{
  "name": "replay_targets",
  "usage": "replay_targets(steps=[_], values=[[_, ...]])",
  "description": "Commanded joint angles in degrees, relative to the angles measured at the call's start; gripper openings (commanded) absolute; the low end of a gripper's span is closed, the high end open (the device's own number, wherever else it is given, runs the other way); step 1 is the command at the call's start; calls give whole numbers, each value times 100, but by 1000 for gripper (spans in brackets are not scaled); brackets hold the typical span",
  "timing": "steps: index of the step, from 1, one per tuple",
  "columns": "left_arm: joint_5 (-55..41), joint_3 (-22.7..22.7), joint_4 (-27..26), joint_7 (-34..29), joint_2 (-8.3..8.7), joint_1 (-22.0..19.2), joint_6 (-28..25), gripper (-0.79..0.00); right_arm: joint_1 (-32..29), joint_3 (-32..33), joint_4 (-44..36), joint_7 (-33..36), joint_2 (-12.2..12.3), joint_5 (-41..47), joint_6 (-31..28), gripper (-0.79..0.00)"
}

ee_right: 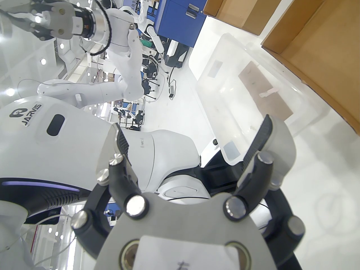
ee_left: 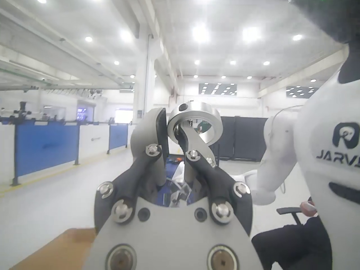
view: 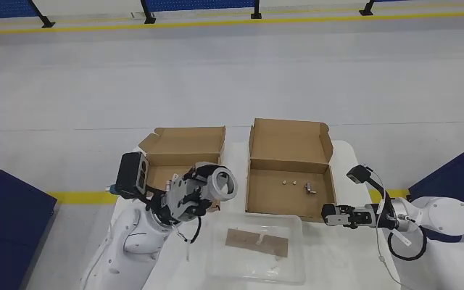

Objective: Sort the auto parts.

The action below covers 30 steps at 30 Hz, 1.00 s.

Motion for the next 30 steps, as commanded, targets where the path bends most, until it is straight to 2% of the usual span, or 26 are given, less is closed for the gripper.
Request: replay_targets(steps=[1, 8, 18, 21, 30], values=[[147, -225, 140, -217, 43, 99, -81, -785, 0, 0, 0, 0, 0, 0, 0, 0], [281, -741, 439, -649, 145, 444, -220, -785, 0, 0, 0, 0, 0, 0, 0, 0], [269, -773, 451, -668, 149, 458, -189, -785, 0, 0, 0, 0, 0, 0, 0, 0], [734, -814, 385, -1183, 173, 470, 189, -785, 0, 0, 0, 0, 0, 0, 0, 0], [1135, -1073, 302, -2445, 260, 562, 989, -785, 0, 0, 0, 0, 0, 0, 0, 0]])
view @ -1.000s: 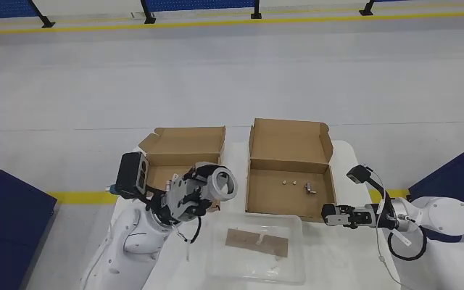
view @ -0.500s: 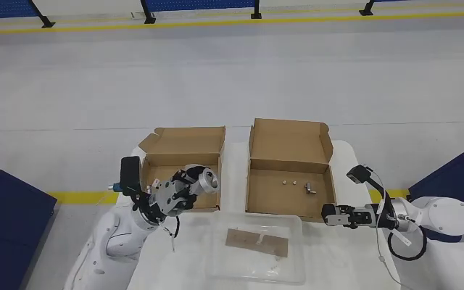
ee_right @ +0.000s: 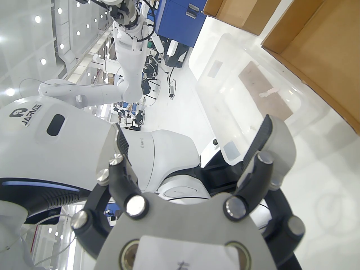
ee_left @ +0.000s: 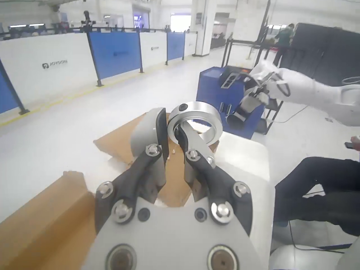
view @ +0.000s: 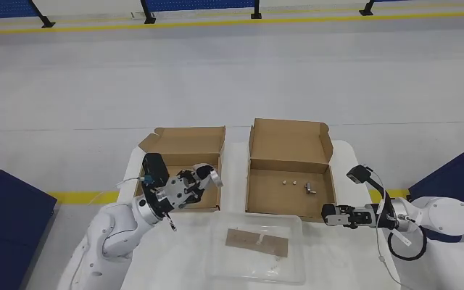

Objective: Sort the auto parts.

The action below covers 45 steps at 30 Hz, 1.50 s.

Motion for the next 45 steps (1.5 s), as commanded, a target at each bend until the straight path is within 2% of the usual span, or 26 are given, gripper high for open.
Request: replay_targets(steps=[1, 14, 20, 25, 29, 45], values=[[91, -45, -65, -274, 19, 42, 175, -785, 0, 0, 0, 0, 0, 0, 0, 0], [63, -34, -191, -357, 21, 92, 381, -785, 0, 0, 0, 0, 0, 0, 0, 0], [287, 131, -420, -1151, 6, -41, 1394, -785, 0, 0, 0, 0, 0, 0, 0, 0], [846, 401, -706, -2191, -16, -209, 2455, -785, 0, 0, 0, 0, 0, 0, 0, 0], [944, 598, -795, -2495, -51, -305, 2947, -785, 0, 0, 0, 0, 0, 0, 0, 0], [989, 634, -789, -2439, -56, -295, 2985, -785, 0, 0, 0, 0, 0, 0, 0, 0]])
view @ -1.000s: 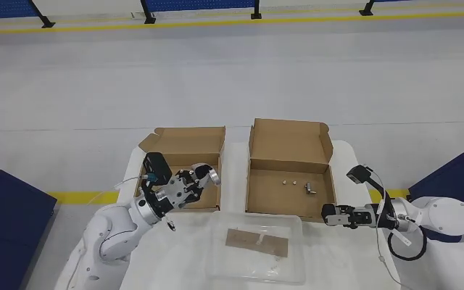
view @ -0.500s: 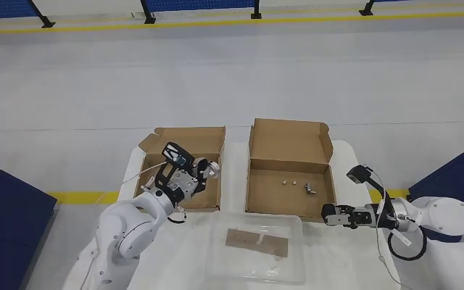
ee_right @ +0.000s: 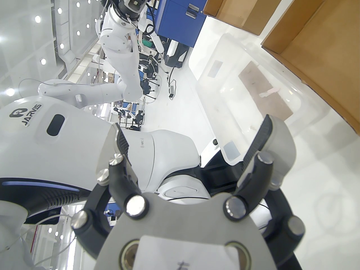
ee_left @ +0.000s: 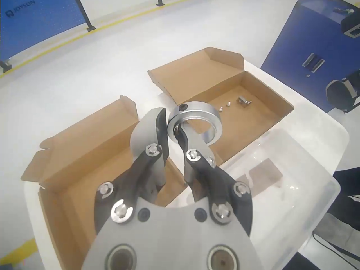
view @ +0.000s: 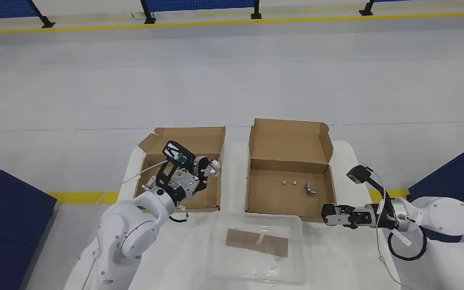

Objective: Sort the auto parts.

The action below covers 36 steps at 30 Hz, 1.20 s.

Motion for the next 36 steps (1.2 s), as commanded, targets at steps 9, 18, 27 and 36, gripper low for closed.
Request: replay_targets(steps=[9, 18, 27, 36], values=[[622, 214, 95, -837, -51, -278, 990, -785, 0, 0, 0, 0, 0, 0, 0, 0], [543, 210, 118, -865, -69, -338, 1176, -785, 0, 0, 0, 0, 0, 0, 0, 0], [889, 442, 590, -2458, -132, -1062, 1715, -785, 0, 0, 0, 0, 0, 0, 0, 0], [923, 837, 1439, -3283, -267, -1891, 2107, -785, 0, 0, 0, 0, 0, 0, 0, 0]])
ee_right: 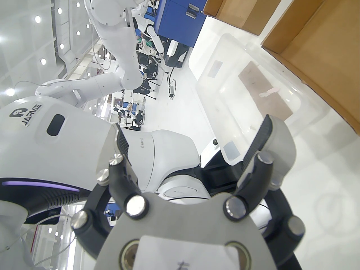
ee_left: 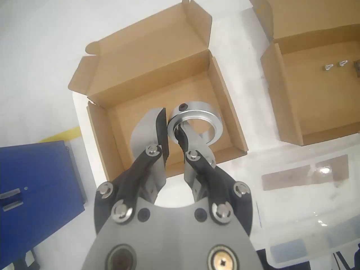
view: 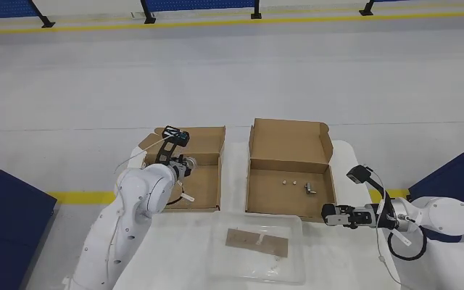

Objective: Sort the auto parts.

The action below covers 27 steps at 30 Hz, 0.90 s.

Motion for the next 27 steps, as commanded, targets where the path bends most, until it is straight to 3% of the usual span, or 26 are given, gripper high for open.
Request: replay_targets(steps=[1, 9, 16, 24, 27], values=[[-9, -2, -1, 24, -1, 2, 6, -785, 0, 0, 0, 0, 0, 0, 0, 0], [54, -38, 276, -85, -12, -46, 131, -785, 0, 0, 0, 0, 0, 0, 0, 0], [175, 294, 1189, -892, -151, -764, 507, -785, 0, 0, 0, 0, 0, 0, 0, 0], [-59, 703, 2283, -1202, -360, -1361, 751, -785, 0, 0, 0, 0, 0, 0, 0, 0], [-22, 720, 2342, -1156, -371, -1396, 794, -785, 0, 0, 0, 0, 0, 0, 0, 0]])
